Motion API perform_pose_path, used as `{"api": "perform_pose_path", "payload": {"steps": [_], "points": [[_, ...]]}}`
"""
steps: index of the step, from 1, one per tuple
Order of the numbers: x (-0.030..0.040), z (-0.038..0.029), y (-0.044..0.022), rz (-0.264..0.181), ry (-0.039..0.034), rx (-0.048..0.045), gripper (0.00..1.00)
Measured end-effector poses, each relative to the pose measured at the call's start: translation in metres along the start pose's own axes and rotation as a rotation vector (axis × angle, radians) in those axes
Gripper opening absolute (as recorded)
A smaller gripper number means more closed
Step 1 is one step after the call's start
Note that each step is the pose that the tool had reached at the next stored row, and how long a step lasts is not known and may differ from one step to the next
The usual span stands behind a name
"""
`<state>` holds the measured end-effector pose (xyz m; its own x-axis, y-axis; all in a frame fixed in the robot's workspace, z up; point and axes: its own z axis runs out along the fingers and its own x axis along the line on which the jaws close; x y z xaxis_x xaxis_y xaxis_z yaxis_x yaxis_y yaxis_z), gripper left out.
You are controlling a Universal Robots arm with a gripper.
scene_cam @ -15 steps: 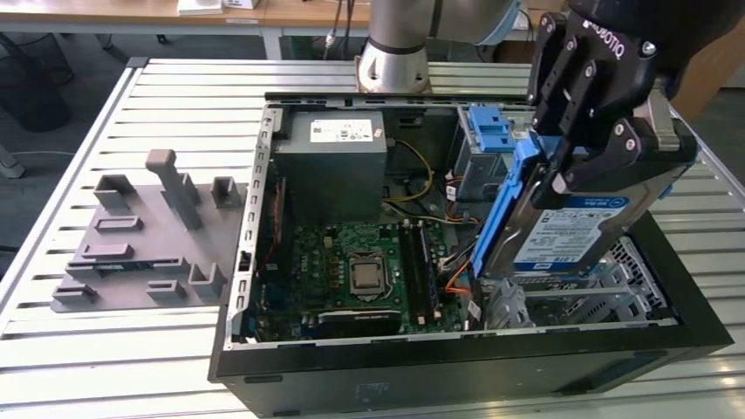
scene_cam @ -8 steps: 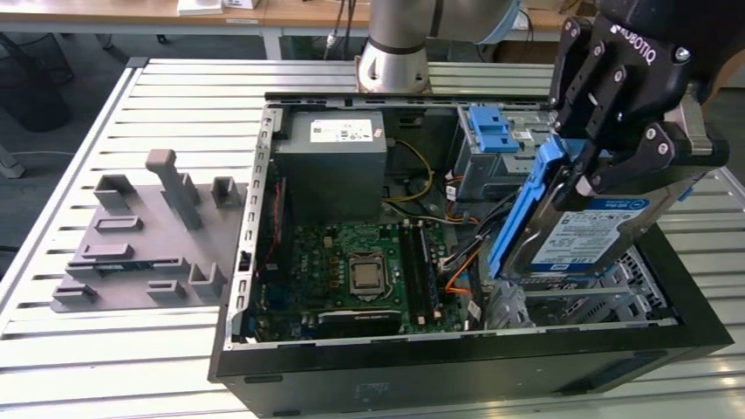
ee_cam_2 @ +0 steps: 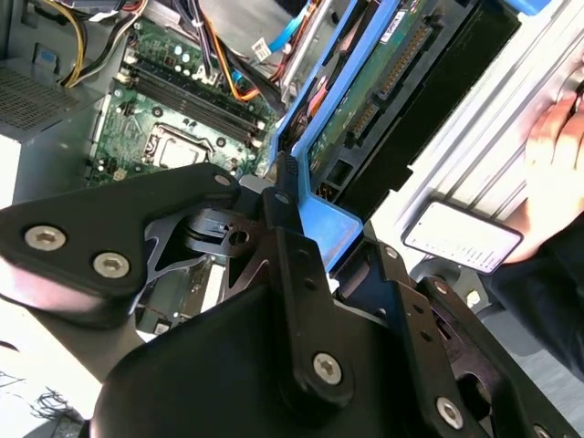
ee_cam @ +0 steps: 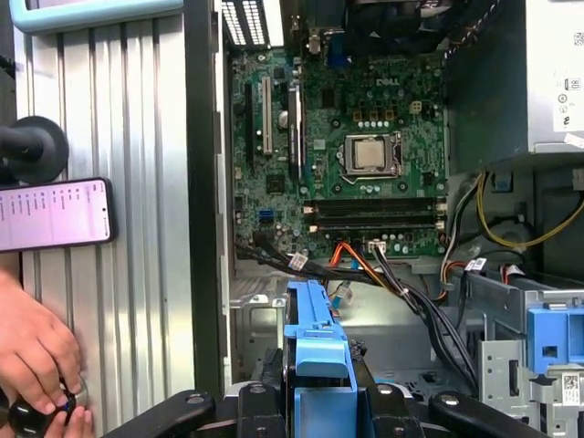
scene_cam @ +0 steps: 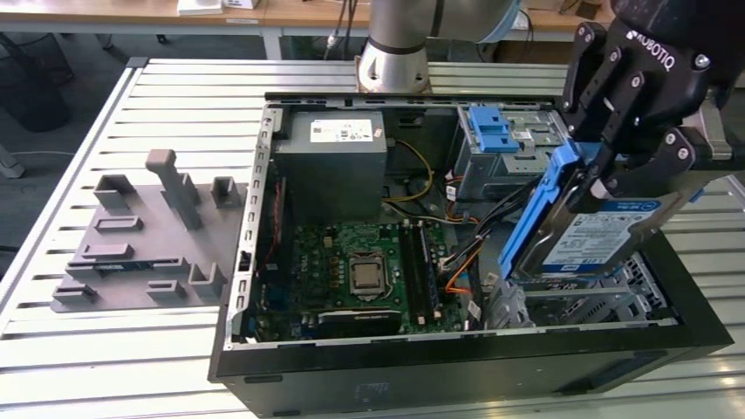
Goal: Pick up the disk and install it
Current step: 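Insert the disk into the insertion slot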
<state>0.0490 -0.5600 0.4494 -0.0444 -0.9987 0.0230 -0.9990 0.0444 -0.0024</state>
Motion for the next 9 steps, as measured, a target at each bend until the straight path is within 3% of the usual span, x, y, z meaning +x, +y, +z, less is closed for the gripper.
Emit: {"api": "perform_pose_path", "payload": {"steps": [9], "points": [[-0.0008, 0.0016, -0.0090, -0.002, 0.0000, 0.0001, 0.36]]}}
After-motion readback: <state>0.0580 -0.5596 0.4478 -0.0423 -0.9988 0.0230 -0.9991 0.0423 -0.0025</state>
